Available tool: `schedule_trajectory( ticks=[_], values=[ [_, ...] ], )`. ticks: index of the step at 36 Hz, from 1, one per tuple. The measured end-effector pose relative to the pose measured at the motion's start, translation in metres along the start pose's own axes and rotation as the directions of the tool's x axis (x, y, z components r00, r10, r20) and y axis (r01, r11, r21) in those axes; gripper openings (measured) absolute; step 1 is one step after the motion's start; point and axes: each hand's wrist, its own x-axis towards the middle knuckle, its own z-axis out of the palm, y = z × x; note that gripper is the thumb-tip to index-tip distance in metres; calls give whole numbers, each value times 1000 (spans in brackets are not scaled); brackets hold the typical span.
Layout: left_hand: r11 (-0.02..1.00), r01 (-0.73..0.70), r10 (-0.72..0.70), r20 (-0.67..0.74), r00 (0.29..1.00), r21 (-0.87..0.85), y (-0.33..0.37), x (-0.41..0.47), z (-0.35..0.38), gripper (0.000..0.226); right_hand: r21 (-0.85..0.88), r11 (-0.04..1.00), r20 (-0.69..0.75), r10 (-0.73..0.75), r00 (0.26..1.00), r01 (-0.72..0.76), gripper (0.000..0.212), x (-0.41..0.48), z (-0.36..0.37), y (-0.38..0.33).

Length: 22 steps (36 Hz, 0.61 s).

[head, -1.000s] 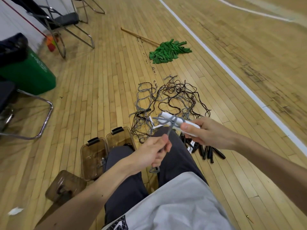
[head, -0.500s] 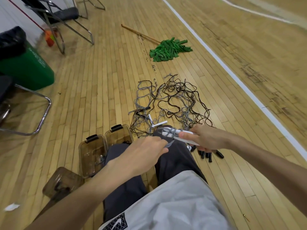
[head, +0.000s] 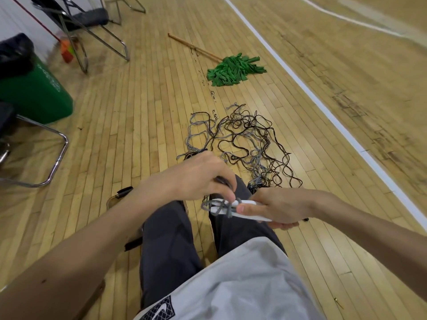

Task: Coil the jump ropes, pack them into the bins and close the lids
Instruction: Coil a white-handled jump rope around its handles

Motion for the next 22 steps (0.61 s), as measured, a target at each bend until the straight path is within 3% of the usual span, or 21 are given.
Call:
schedule_trajectory(
  ticks=[10,12,14,16,19,22],
  values=[
    [926,76,-52,73,996,-369,-11,4,2,8,-6,997,-1,-75,997,75,57,-17,4,-15],
    [880,87,-82,31,996,-467,-13,4,4,9,13,993,4,-121,993,121,58,-21,7,-20],
    [805,119,-197,-73,978,-581,-17,5,6,19,31,983,54,-184,982,182,61,-21,15,-26],
    [791,136,-255,-120,959,-597,-22,7,8,25,69,974,78,-222,972,216,62,-21,21,-33],
    [821,140,-228,-93,969,-554,-21,9,22,26,192,941,48,-293,955,279,59,-24,15,-41],
    [779,92,-241,-162,957,-620,-22,9,33,27,300,902,4,-326,945,310,48,-30,8,-44]
  ],
)
